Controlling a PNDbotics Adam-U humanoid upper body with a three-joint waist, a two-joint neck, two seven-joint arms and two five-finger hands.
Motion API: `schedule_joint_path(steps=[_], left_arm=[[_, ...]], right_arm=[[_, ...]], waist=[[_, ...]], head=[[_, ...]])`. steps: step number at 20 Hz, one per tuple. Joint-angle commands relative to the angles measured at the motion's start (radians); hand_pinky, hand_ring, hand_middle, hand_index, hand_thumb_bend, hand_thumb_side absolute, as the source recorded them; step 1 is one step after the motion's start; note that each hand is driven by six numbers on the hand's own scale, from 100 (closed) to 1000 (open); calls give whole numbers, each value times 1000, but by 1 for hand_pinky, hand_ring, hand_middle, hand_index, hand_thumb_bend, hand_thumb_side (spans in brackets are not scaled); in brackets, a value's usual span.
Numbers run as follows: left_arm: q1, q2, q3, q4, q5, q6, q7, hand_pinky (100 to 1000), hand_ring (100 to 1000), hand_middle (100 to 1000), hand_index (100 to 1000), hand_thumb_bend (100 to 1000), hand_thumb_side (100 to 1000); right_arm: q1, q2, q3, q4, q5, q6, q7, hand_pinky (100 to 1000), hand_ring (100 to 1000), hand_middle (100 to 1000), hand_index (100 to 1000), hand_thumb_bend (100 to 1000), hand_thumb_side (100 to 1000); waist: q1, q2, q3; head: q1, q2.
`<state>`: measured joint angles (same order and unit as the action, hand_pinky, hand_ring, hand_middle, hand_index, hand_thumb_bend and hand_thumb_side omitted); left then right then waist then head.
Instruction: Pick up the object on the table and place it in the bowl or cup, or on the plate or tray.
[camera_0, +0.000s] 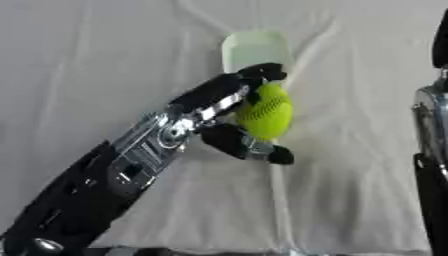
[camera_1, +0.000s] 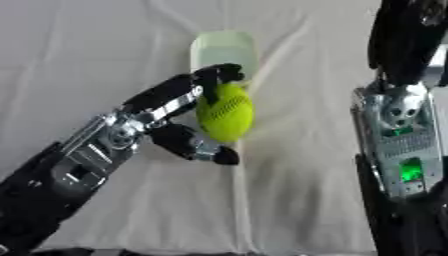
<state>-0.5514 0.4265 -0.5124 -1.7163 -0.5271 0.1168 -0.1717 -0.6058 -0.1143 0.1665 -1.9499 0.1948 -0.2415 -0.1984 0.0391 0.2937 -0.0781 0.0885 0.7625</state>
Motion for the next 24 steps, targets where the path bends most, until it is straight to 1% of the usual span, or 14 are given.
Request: schedule_joint_path(steps=[1, 3, 4, 5, 7, 9, 12, 14, 19, 24], left_arm=[[-7, -5, 7, -5, -25, 15, 49, 818, 830, 1000, 1000, 810, 842], [-7, -8, 4, 2, -31, 20, 72, 801, 818, 1000, 1000, 805, 829], [-7, -9, 3, 6, -35, 24, 81, 780, 807, 1000, 1000, 798, 802], [-7, -10, 4, 9, -41, 30, 93, 744, 783, 1000, 993, 804, 768], [-7, -13, 8, 15, -54, 47, 129, 711, 756, 1000, 976, 844, 737], [-6, -15, 7, 24, -70, 66, 165, 687, 738, 1000, 963, 840, 722], [-6, -20, 2, 36, -92, 84, 195, 690, 734, 1000, 959, 833, 737], [-6, -21, -2, 43, -105, 86, 196, 707, 742, 1000, 964, 834, 747], [-7, -25, -5, 52, -119, 84, 165, 737, 765, 1000, 978, 820, 783], [-8, -28, -4, 45, -114, 85, 134, 749, 772, 1000, 986, 794, 819]], right_arm=[[-17, -3, -1, -19, -3, 1, -1, 529, 830, 818, 875, 100, 906], [-17, -2, -1, -19, -4, 1, -1, 529, 830, 818, 875, 100, 905], [-16, -2, -1, -19, -4, 1, -1, 529, 830, 818, 875, 100, 904], [-16, -2, -1, -19, -4, 1, -1, 529, 830, 818, 875, 100, 904], [-16, -2, -2, -19, -5, 1, -1, 529, 830, 818, 875, 100, 903], [-16, -1, -2, -19, -5, 1, -1, 529, 830, 818, 876, 100, 902], [-16, -1, -2, -20, -6, 1, -1, 530, 830, 818, 876, 100, 901], [-15, -1, -3, -20, -7, 1, -1, 530, 830, 818, 876, 100, 901], [-16, -1, -3, -22, -11, 1, -2, 530, 830, 818, 876, 100, 898], [-15, -2, -3, -24, -16, 1, -1, 530, 830, 818, 876, 100, 896]], waist=[[0, -15, 0], [1, -15, -1], [2, -15, -1], [2, -15, -1], [3, -14, -1], [4, -14, -1], [6, -13, 0], [7, -12, 0], [10, -12, 2], [12, -11, 5]], head=[[8, -15], [9, -16], [9, -16], [9, -16], [10, -17], [10, -17], [11, -18], [11, -17], [12, -16], [11, -13]])
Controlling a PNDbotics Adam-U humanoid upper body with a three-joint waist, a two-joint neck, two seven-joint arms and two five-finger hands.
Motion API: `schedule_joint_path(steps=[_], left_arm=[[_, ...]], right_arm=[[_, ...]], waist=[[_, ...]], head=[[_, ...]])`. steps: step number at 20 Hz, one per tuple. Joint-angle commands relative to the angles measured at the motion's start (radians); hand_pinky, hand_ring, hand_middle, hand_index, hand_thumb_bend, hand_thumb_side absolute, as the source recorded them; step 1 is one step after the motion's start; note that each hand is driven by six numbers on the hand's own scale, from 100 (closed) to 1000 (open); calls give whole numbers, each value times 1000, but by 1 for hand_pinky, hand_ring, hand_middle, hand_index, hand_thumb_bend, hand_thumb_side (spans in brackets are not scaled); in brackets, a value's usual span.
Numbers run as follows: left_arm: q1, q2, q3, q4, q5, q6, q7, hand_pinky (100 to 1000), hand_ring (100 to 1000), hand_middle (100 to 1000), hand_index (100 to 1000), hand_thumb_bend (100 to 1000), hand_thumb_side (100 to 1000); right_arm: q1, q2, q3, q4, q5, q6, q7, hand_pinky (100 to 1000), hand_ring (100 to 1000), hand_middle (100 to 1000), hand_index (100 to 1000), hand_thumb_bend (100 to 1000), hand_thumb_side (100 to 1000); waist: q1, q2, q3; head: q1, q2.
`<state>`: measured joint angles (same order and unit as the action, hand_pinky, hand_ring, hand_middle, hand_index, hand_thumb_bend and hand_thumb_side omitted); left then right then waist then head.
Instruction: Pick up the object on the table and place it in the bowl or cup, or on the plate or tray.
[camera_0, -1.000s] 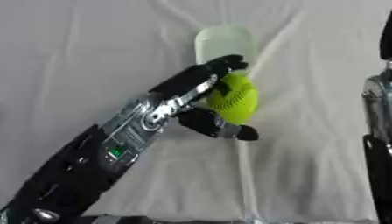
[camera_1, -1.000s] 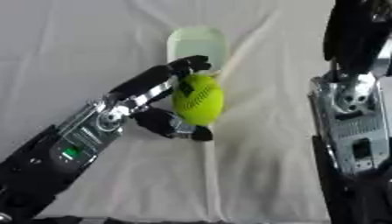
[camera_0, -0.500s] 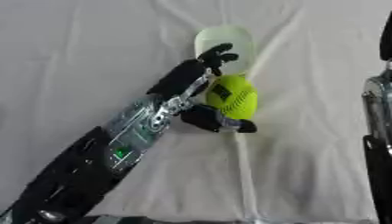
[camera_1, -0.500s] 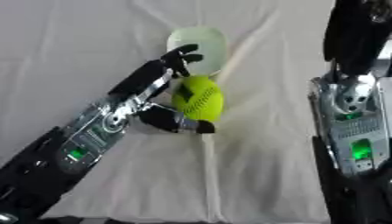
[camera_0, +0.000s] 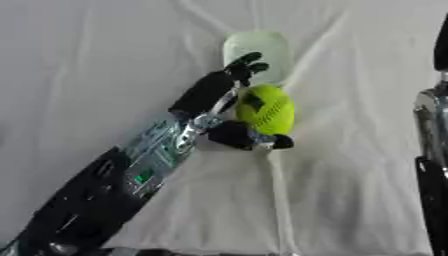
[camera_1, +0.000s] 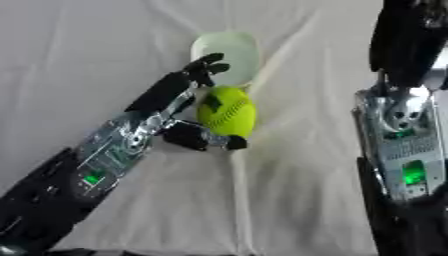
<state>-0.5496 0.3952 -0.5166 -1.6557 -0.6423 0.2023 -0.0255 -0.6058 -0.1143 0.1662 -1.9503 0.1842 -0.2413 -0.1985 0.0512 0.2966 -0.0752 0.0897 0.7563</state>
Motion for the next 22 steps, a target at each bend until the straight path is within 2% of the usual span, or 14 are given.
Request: schedule_joint_path(steps=[1, 12, 22], left_arm=[[-10, 3, 1, -19, 3, 1, -17, 750, 773, 1000, 990, 795, 818], [-21, -25, -2, -13, 29, 7, -28, 795, 793, 1000, 1000, 809, 829], [-41, -52, -8, 21, 13, 4, -73, 812, 805, 1000, 1000, 803, 836]], right_arm=[[-15, -3, -3, -24, -6, 1, -1, 531, 830, 818, 876, 100, 896], [-16, -4, -4, -26, -9, 0, -1, 530, 830, 818, 876, 100, 894], [-14, -1, -9, -28, -13, 2, -5, 529, 830, 818, 875, 100, 887]], waist=[[1, -14, 3], [8, -12, -5], [17, -9, -31]], head=[[10, -6], [8, -7], [10, -10]])
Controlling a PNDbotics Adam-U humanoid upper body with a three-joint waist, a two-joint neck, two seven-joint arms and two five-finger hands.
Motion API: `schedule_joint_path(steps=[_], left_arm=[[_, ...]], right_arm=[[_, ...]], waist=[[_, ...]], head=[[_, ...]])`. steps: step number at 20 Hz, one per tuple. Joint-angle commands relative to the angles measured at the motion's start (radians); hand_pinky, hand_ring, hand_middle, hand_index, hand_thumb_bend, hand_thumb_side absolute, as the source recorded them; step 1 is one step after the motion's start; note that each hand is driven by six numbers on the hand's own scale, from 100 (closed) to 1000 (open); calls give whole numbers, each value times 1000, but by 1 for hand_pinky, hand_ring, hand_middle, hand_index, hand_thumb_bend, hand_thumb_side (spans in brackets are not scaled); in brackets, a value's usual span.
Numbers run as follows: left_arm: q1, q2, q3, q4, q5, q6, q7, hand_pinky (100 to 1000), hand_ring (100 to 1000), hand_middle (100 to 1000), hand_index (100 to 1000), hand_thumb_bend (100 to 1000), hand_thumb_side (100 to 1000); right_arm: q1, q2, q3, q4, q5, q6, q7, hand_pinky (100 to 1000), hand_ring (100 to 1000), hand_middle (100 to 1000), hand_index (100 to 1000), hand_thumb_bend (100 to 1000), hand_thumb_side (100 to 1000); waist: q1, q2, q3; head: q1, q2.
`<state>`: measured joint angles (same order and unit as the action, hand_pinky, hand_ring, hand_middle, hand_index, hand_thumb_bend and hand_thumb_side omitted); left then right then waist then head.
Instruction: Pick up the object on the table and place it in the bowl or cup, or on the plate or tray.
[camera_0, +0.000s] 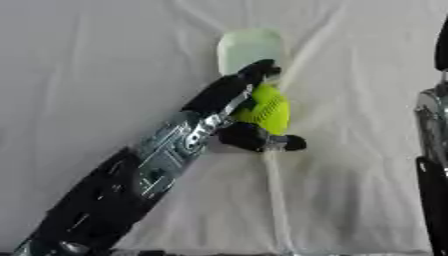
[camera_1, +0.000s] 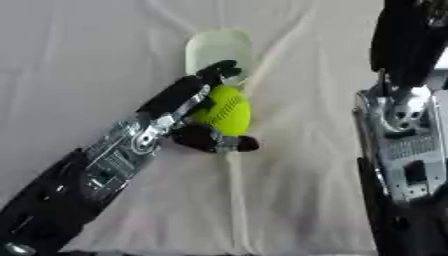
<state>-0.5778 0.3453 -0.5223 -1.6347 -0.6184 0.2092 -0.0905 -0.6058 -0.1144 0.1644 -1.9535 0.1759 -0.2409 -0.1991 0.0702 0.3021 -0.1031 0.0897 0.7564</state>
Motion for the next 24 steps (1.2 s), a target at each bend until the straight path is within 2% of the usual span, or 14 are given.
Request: schedule_joint_path(steps=[1, 5, 6, 8, 9, 12, 14, 18, 19, 21, 23, 24], left_arm=[[-13, -3, -2, 2, -12, -4, -9, 812, 804, 1000, 1000, 803, 837], [-14, -6, -2, 6, -12, -8, -8, 808, 800, 1000, 1000, 801, 828], [-14, -6, -2, 7, -13, -8, -8, 791, 784, 1000, 994, 790, 783], [-12, -6, -1, 9, -19, -5, -7, 717, 739, 1000, 976, 831, 697], [-11, -6, -1, 11, -24, -3, -8, 671, 689, 1000, 955, 857, 645], [-9, -5, -1, 13, -45, 8, -14, 465, 521, 896, 850, 915, 527], [-9, -6, 1, 9, -63, 18, -14, 352, 443, 839, 779, 923, 489], [-10, -8, 13, -6, -82, 39, 46, 127, 278, 696, 593, 794, 473], [-10, -9, 19, -7, -80, 39, 73, 100, 225, 637, 537, 778, 437], [-10, -10, 30, -6, -73, 37, 136, 100, 168, 580, 481, 753, 399], [-10, -11, 32, -3, -66, 37, 195, 100, 138, 541, 440, 636, 395], [-10, -12, 32, -2, -62, 37, 222, 100, 126, 529, 422, 466, 385]], right_arm=[[-14, -1, -7, -25, -5, 2, -5, 528, 830, 818, 875, 100, 885], [-15, -1, -8, -27, -10, 3, -7, 526, 828, 817, 875, 100, 882], [-15, -1, -9, -27, -12, 3, -8, 526, 828, 816, 875, 100, 880], [-15, -1, -9, -29, -16, 4, -9, 525, 827, 816, 874, 100, 879], [-15, -1, -10, -29, -17, 4, -9, 525, 827, 816, 874, 100, 878], [-15, -1, -10, -30, -21, 5, -10, 524, 826, 816, 874, 100, 876], [-14, -1, -10, -30, -23, 5, -9, 524, 826, 815, 874, 100, 875], [-13, -1, -10, -30, -26, 6, -9, 523, 826, 815, 874, 100, 874], [-13, -2, -10, -30, -27, 6, -9, 523, 826, 815, 874, 100, 873], [-13, -2, -11, -30, -28, 6, -9, 523, 825, 815, 874, 100, 872], [-12, -1, -11, -30, -29, 6, -9, 522, 825, 815, 874, 100, 872], [-12, -1, -11, -30, -29, 6, -9, 522, 825, 814, 874, 100, 871]], waist=[[-1, -14, -5], [3, -12, -10], [3, -12, -11], [3, -11, -13], [3, -10, -14], [3, -10, -14], [3, -10, -13], [2, -9, -12], [2, -9, -12], [2, -9, -12], [2, -9, -10], [2, -9, -10]], head=[[10, -10], [10, -10], [9, -10], [9, -10], [9, -10], [9, -9], [10, -9], [10, -9], [10, -9], [11, -9], [11, -8], [11, -8]])
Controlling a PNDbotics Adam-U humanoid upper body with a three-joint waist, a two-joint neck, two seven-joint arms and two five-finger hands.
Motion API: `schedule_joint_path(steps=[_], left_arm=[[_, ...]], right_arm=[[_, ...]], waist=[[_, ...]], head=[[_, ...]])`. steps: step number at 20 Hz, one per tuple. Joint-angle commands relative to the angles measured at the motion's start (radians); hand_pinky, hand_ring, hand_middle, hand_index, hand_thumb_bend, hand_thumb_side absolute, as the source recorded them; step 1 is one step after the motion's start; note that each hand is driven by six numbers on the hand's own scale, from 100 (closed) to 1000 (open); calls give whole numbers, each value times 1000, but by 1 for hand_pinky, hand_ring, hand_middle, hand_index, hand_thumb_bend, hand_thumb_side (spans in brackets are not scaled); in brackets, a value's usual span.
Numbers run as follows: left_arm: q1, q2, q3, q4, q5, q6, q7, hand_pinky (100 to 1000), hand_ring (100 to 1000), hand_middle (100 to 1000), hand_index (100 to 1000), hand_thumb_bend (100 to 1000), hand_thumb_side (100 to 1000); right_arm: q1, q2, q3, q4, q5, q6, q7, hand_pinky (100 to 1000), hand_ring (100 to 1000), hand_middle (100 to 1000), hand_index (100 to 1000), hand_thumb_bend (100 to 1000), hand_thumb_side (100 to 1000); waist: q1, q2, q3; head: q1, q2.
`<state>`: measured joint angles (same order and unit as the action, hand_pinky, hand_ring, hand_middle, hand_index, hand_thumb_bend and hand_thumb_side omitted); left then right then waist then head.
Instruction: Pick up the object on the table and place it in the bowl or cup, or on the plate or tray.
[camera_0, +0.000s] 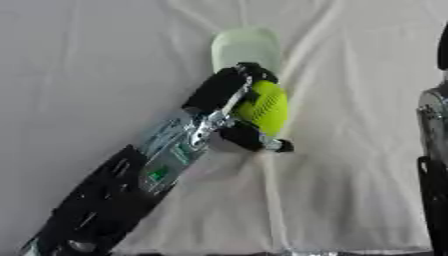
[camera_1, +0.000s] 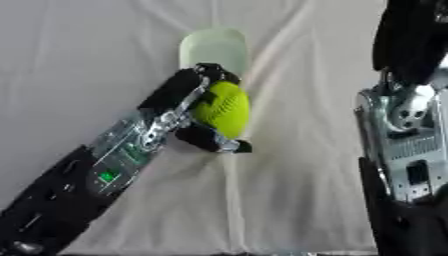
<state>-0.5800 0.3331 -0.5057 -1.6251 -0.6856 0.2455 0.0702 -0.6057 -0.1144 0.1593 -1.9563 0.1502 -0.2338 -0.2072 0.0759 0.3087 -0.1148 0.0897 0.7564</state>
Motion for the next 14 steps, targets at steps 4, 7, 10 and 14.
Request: schedule_joint_path(steps=[4, 7, 10, 14], left_arm=[[-8, -7, 17, -8, 43, 12, 190, 100, 100, 492, 374, 100, 196], [-9, -9, 12, -3, 65, 23, 255, 100, 100, 470, 335, 100, 100], [-11, -9, 7, -10, 65, 34, 292, 100, 100, 455, 298, 122, 100], [-15, -5, 4, -36, 39, 58, 307, 100, 100, 418, 232, 283, 100]], right_arm=[[-11, -1, -6, -26, -4, -1, 0, 521, 825, 814, 874, 100, 870], [-10, -1, -6, -26, -5, -1, -1, 521, 825, 814, 874, 100, 869], [-9, -1, -6, -25, -5, -1, -1, 521, 824, 814, 874, 100, 870], [-7, -2, -6, -25, -5, -1, 0, 521, 824, 814, 874, 100, 870]], waist=[[-3, -16, 6], [-2, -16, 9], [-2, -17, 14], [-3, -19, 19]], head=[[12, -7], [12, -6], [12, -5], [12, -4]])
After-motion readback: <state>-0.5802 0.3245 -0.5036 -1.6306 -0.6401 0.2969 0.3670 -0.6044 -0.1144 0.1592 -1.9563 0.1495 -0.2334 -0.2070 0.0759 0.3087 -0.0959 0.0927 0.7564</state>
